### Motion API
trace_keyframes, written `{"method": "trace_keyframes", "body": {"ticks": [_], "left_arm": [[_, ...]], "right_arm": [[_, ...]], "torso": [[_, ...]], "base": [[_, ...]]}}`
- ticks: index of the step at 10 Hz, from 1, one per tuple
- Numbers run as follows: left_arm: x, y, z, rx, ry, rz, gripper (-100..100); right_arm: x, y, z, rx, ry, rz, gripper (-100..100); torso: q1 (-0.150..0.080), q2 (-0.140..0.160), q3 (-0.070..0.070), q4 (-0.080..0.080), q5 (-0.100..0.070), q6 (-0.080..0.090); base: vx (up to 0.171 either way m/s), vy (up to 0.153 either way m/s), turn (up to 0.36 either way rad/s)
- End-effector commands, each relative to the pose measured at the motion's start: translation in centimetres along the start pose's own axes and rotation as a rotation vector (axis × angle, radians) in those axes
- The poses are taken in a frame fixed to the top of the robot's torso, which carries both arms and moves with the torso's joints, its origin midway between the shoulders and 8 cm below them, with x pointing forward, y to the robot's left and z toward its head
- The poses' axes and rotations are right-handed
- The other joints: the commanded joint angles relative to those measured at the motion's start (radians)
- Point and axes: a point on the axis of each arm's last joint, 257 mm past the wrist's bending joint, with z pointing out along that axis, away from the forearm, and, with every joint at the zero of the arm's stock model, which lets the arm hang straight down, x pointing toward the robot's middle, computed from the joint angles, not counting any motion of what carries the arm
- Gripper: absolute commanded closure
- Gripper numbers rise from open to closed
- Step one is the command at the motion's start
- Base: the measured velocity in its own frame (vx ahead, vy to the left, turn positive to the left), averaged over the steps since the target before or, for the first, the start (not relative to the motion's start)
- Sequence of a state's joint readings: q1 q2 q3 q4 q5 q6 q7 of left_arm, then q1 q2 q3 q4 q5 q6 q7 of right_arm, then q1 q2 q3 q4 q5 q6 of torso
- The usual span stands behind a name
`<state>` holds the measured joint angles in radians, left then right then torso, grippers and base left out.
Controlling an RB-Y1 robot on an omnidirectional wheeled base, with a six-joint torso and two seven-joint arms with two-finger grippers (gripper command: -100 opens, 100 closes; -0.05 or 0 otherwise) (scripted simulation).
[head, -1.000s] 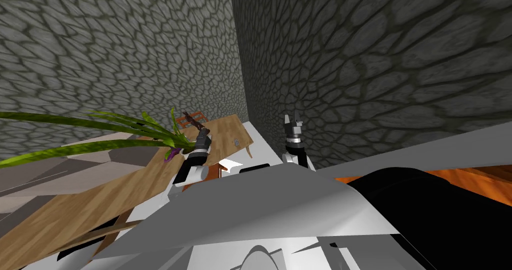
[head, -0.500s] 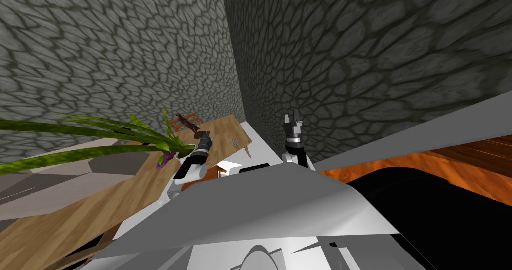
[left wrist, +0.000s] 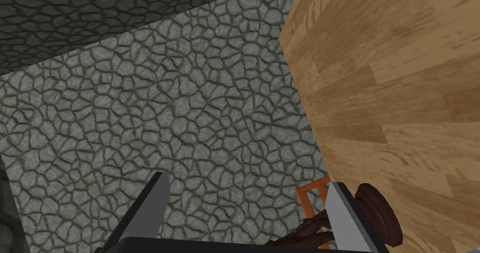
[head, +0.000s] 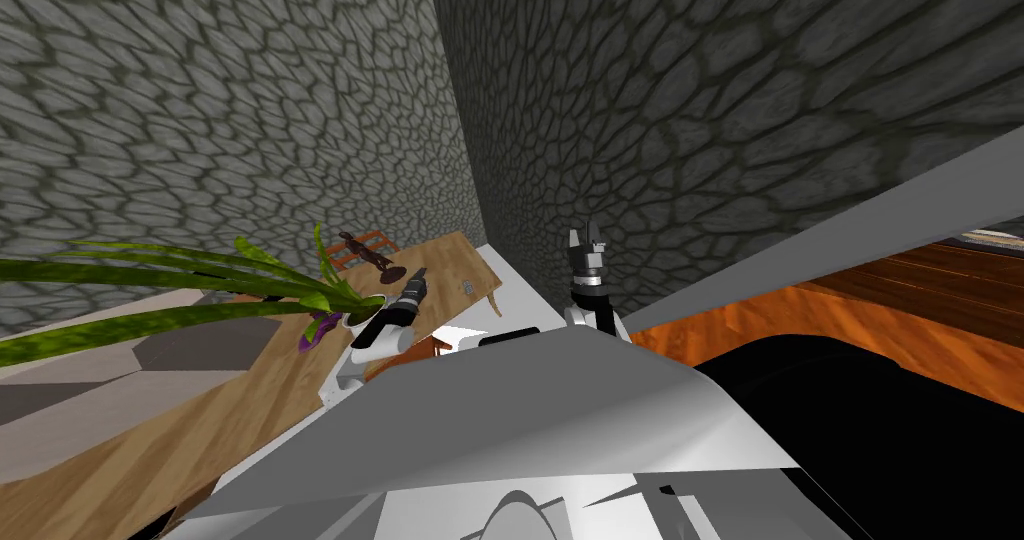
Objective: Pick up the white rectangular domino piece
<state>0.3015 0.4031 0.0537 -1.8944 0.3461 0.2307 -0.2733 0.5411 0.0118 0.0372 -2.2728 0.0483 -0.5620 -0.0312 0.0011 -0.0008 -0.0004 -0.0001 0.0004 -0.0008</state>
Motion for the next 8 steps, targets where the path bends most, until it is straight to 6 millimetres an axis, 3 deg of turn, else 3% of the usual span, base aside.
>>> {"method": "trace_keyframes", "body": {"ticks": [1, 8], "left_arm": [[0.0, 1.8, 0.8, -0.059, 0.024, 0.024, -100], [0.5, 8.5, 1.7, -0.284, 0.121, 0.091, -100]], "right_arm": [[0.0, 0.0, 0.0, 0.000, 0.000, 0.000, 0], [0.0, 0.0, 0.0, 0.000, 0.000, 0.000, 0]], "torso": [[0.000, 0.000, 0.000, 0.000, 0.000, 0.000], [0.001, 0.000, 0.000, 0.000, 0.000, 0.000]], "base": [[-0.010, 0.017, -0.208], [-0.009, 0.025, -0.139]]}}
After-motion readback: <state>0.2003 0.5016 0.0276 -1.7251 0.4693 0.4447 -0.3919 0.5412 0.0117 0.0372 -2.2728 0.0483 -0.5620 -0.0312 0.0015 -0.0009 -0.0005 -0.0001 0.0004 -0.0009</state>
